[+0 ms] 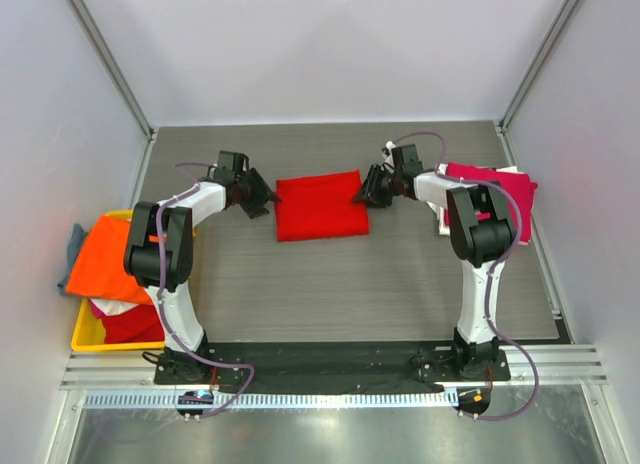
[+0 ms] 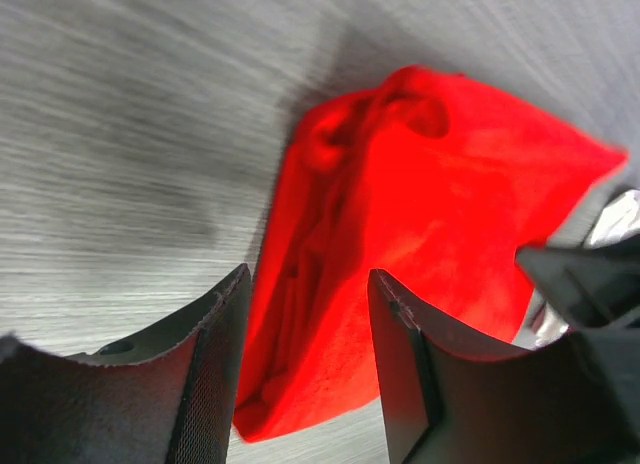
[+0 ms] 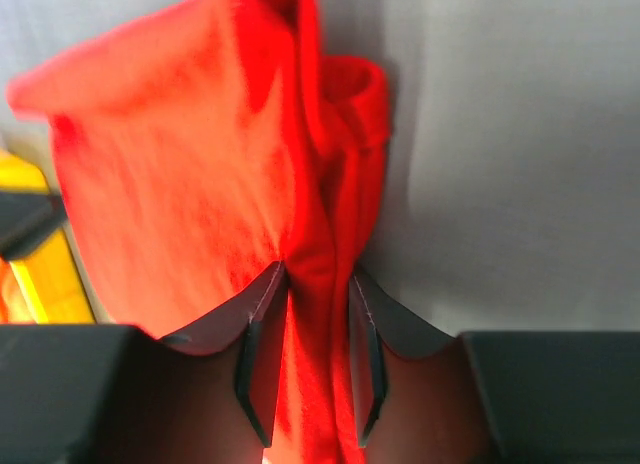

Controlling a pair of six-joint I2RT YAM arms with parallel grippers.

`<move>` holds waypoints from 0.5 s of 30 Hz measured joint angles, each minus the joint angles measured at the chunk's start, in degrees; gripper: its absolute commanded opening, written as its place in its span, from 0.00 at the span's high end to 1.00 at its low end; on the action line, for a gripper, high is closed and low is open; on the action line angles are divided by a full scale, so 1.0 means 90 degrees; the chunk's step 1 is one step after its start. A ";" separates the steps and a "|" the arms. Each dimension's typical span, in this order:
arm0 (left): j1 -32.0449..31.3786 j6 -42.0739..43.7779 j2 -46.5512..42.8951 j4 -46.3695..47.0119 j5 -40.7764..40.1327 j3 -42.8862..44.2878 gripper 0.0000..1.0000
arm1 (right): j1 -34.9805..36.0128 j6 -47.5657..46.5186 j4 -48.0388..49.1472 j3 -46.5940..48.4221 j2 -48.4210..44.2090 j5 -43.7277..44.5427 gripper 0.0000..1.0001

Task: Fold and stack the t-shirts
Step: Neatly place the folded tshirt to the corner

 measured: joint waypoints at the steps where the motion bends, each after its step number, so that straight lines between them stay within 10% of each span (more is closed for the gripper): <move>1: 0.0000 0.0000 0.0005 0.0012 0.0005 -0.0049 0.49 | 0.0049 -0.0002 0.0000 -0.0277 -0.0204 0.0058 0.61; 5: -0.0010 0.0029 0.0012 0.0058 0.0015 -0.0185 0.45 | 0.0189 -0.0017 -0.0005 -0.1294 -0.1110 0.0250 0.28; 15: -0.0015 0.0172 0.0408 0.0376 0.0163 0.0070 0.39 | 0.0078 0.0216 0.0075 -0.1474 -0.1455 0.0882 0.35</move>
